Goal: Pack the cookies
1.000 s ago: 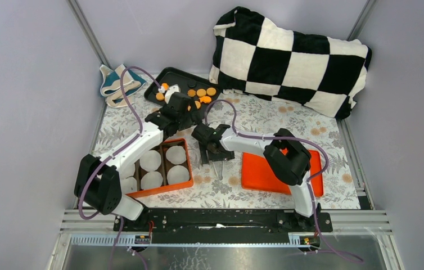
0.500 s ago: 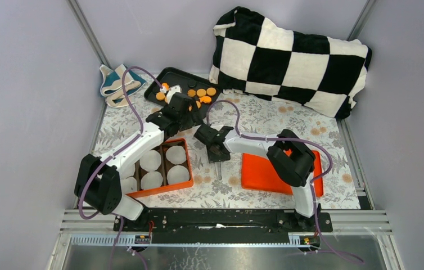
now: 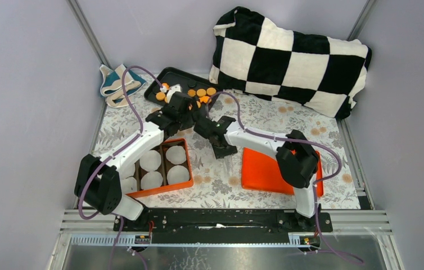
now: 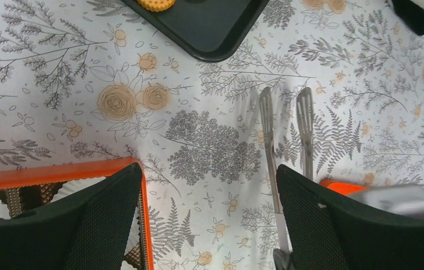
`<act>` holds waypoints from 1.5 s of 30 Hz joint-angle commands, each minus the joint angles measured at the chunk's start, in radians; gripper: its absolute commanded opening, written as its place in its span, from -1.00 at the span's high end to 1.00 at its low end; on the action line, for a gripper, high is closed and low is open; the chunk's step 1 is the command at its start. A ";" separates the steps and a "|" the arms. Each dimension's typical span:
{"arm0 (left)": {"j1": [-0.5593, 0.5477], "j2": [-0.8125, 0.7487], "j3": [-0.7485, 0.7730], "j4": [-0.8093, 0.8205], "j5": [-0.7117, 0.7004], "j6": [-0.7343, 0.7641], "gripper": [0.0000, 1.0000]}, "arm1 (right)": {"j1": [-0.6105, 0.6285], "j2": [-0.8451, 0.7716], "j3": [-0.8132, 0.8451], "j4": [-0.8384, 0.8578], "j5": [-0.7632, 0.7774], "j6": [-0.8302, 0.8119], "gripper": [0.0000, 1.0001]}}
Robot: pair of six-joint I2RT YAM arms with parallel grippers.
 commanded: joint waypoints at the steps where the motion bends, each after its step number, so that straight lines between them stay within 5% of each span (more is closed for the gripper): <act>1: -0.003 0.015 0.048 0.013 0.030 0.027 -0.86 | -0.007 -0.130 0.160 -0.141 0.070 -0.069 0.07; 14: -0.003 0.198 0.172 0.026 0.029 0.051 -0.86 | -0.008 -0.304 0.126 -0.087 0.076 -0.092 0.02; 26: 0.014 0.665 0.635 -0.140 -0.159 0.069 -0.69 | -0.017 -0.445 0.020 -0.012 0.212 -0.133 0.10; 38: 0.055 0.817 0.694 -0.112 -0.078 0.093 -0.52 | -0.026 -0.598 -0.015 0.015 0.230 -0.136 0.10; 45: -0.052 0.802 0.624 -0.092 0.012 0.099 -0.52 | -0.025 -0.630 0.026 0.024 0.262 -0.159 0.09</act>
